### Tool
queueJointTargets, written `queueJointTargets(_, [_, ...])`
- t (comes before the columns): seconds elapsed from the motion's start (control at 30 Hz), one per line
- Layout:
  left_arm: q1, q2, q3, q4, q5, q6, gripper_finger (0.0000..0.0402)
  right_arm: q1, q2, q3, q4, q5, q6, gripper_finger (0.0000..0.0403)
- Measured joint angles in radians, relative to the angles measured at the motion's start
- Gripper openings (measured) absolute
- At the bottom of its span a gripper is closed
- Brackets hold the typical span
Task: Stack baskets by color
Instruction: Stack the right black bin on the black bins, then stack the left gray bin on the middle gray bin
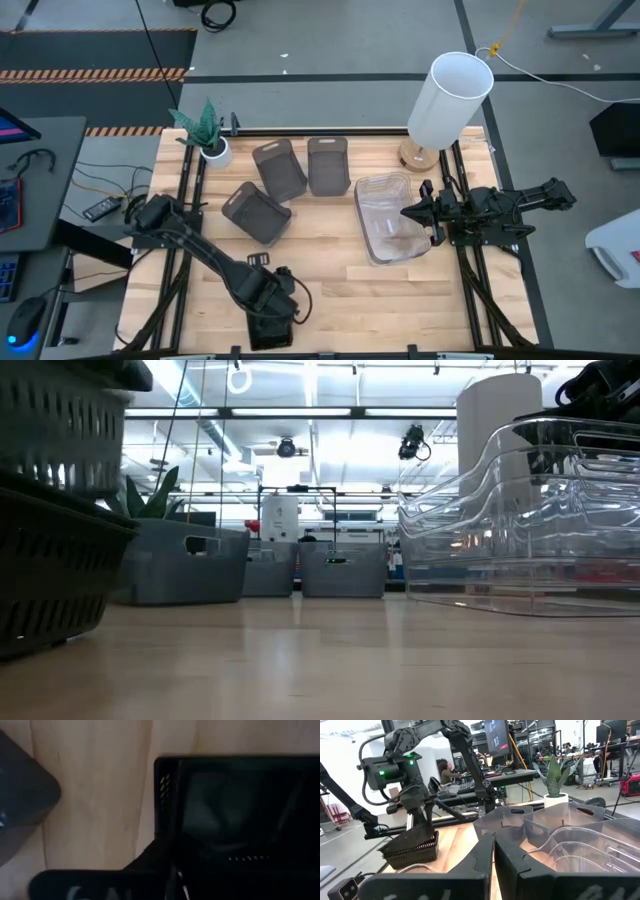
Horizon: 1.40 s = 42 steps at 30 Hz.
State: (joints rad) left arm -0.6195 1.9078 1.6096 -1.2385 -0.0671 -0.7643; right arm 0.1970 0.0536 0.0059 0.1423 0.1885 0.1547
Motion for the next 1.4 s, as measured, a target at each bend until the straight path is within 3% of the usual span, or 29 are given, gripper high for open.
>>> queueJointTargets(0.23, [0.003, 0.003, 0.0, -0.037, -0.016, 0.04, 0.0148, 0.0, 0.0, 0.0, 0.0, 0.0, 0.0, 0.0022])
queueJointTargets(0.43, [0.045, -0.003, 0.0, -0.131, -0.155, 0.039, 0.0187, 0.0, 0.0, 0.0, -0.001, 0.0, 0.0, 0.0022])
queueJointTargets(0.67, [0.154, -0.003, 0.0, -0.141, -0.288, 0.047, 0.0172, 0.0, 0.0, 0.0, -0.001, 0.0, 0.0, 0.0022])
queueJointTargets(0.83, [0.206, -0.005, 0.0, -0.205, -0.418, 0.195, 0.0148, 0.0, 0.0, 0.0, -0.001, 0.0, 0.0, 0.0022])
queueJointTargets(1.0, [0.231, -0.094, -0.024, -0.23, -0.514, 0.25, 0.0126, 0.0, 0.0, 0.0, -0.001, 0.0, 0.0, 0.0022])
queueJointTargets(1.23, [0.289, -0.332, -0.267, -0.017, -0.486, 0.272, 0.0108, 0.0, 0.0, 0.0, 0.001, 0.0, 0.0, 0.0022])
queueJointTargets(1.4, [0.356, -0.418, -0.355, 0.13, -0.402, 0.17, 0.0103, 0.0, 0.0, 0.0, -0.001, 0.0, 0.0, 0.0022])
